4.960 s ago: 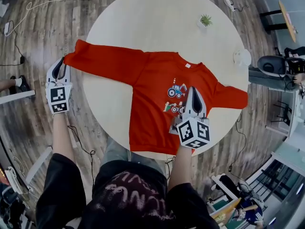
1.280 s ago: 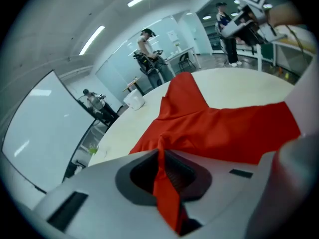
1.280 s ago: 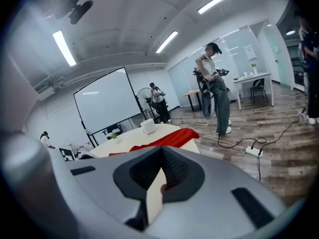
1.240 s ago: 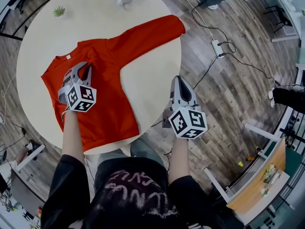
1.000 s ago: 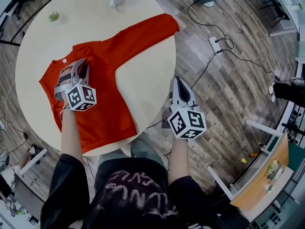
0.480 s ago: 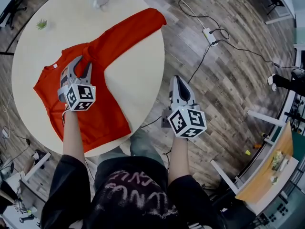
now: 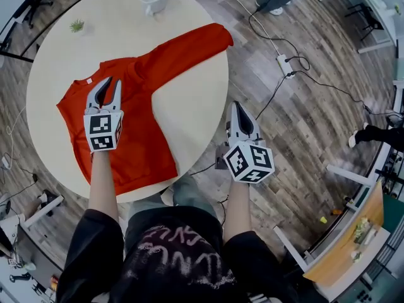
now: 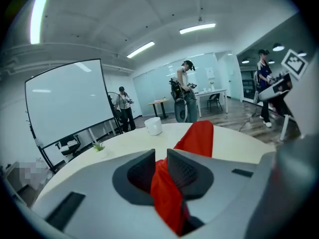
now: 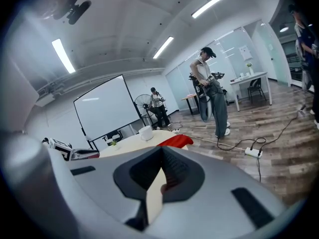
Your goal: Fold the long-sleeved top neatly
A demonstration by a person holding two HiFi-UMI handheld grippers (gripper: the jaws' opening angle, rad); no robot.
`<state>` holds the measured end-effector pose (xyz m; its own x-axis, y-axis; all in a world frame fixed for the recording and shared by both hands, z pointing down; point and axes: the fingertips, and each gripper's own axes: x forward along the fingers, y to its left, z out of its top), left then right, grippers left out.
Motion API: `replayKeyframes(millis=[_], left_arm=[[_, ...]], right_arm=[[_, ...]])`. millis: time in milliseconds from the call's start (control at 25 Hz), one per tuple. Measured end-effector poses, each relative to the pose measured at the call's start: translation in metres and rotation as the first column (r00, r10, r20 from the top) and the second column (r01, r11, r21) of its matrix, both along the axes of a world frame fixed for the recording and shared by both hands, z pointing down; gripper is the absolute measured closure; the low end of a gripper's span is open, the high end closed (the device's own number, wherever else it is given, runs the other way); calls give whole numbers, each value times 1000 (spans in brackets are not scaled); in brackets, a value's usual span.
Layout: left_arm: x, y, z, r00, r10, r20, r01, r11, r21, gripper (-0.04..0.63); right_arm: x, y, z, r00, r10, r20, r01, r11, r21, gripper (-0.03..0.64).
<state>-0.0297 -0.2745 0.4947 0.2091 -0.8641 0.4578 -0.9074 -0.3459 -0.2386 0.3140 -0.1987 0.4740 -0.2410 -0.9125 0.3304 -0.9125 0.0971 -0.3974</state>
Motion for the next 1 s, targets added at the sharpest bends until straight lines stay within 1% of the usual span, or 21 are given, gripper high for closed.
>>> replayKeyframes(millis=[80, 160, 200, 280, 400, 720, 1000], left_arm=[[-6, 9, -9, 999, -29, -32, 30, 999, 15, 543], [-11, 19, -18, 999, -41, -34, 42, 999, 28, 577], [-13, 23, -22, 998, -44, -34, 45, 998, 32, 583], [-17, 31, -28, 998, -47, -44, 49, 998, 37, 583], [-20, 43, -37, 995, -58, -79, 62, 997, 48, 583], [-38, 80, -67, 981, -97, -170, 114, 989, 96, 583], [-68, 126, -99, 967, -125, -223, 157, 978, 136, 583]], right_arm=[[-7, 0, -6, 1000, -13, -2, 13, 1000, 10, 612], [-13, 3, -12, 1000, -21, -3, 21, 1000, 16, 612], [-16, 4, -15, 1000, -25, -1, 25, 1000, 17, 612], [-24, 5, -19, 999, -37, 3, 37, 999, 17, 612], [-36, 6, -23, 998, -61, -8, 61, 998, 21, 612], [-57, 6, -57, 995, -87, -49, 91, 992, 89, 612], [-80, 36, -94, 992, -94, -80, 105, 985, 140, 612]])
